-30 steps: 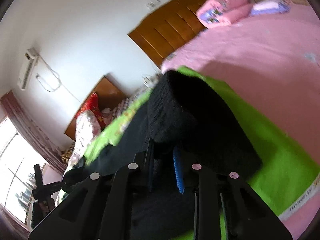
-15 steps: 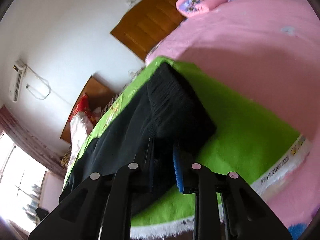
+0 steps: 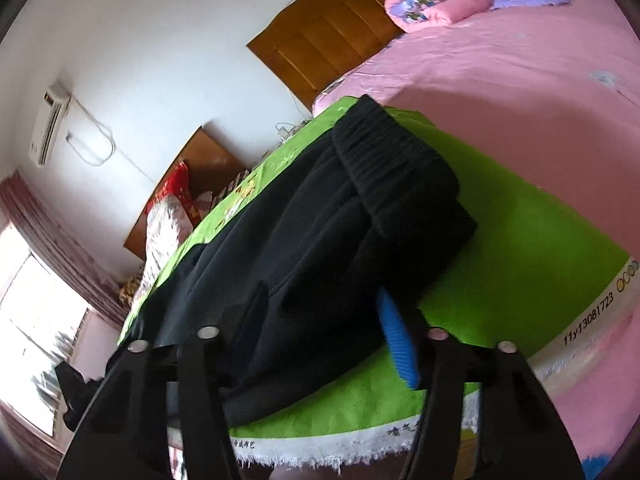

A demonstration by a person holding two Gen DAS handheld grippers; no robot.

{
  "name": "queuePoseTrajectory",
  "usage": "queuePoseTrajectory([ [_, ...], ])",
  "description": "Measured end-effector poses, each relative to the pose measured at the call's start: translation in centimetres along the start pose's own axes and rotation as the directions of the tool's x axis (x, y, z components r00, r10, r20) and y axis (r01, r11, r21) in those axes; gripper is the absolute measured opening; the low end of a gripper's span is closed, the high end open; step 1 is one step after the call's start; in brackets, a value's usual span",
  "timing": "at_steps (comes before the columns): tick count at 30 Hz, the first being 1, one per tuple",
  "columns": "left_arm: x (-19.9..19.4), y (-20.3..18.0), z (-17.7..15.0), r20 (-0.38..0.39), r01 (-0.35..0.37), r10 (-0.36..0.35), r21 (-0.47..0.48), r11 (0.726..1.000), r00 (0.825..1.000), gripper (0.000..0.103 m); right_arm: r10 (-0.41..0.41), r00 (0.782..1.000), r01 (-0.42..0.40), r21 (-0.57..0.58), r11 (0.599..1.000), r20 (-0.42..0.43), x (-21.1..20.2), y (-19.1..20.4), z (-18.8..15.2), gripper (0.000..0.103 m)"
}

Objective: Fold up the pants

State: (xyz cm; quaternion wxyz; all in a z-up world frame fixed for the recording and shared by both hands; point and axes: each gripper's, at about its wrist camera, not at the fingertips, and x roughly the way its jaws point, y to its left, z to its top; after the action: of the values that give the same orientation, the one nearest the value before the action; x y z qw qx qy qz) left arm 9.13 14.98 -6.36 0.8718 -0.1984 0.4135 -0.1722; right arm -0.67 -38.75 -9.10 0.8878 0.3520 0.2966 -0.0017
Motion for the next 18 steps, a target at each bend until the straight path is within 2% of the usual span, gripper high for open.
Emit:
queuePoseTrajectory([
  [1,0.4,-0.2,0.2,-0.010,-0.022,0.023,0.023,0.999,1.000,0.018,-0.023,1.000,0.023,0.001,1.000,0.010,0.0,0.0,0.0,0.030],
  [2,0.3,-0.3,0.3,0.000,-0.028,0.028,0.034,0.999,1.000,0.015,-0.021,1.000,0.020,0.010,1.000,0.020,-0.2,-0.1,-0.1,0.021],
  [4,-1.1,-0.7,1.1,0.056,0.001,-0.003,0.043,0.999,0.998,0.014,0.006,0.999,-0.006,0.000,1.000,0.052,-1.2,0.3,0.1,0.013],
  [7,-3.7,-1.6,3.1,0.137,0.039,-0.047,0.060,0.997,0.990,0.014,0.040,0.995,-0.037,-0.034,0.999,0.094,-2.5,2.3,0.6,0.012],
  [10,-5.5,-2.2,3.9,0.183,0.026,-0.041,0.083,0.996,0.982,0.014,0.057,0.993,-0.050,-0.071,0.996,0.108,-3.2,3.8,0.4,0.012],
  [13,-4.4,-1.2,3.0,0.150,-0.004,-0.006,0.067,0.998,0.989,0.014,0.013,0.997,-0.011,-0.031,0.999,0.071,-2.4,2.2,-0.7,0.012],
  [16,-1.5,0.2,1.1,0.053,-0.046,0.043,0.051,0.998,0.998,0.014,-0.013,1.000,0.013,0.031,0.999,0.025,-1.1,-0.7,-1.6,0.012],
  [18,0.0,0.7,0.2,0.010,-0.088,0.088,0.066,0.994,0.996,0.014,-0.014,1.000,0.013,0.027,1.000,0.028,-1.3,-0.6,-1.5,0.012],
])
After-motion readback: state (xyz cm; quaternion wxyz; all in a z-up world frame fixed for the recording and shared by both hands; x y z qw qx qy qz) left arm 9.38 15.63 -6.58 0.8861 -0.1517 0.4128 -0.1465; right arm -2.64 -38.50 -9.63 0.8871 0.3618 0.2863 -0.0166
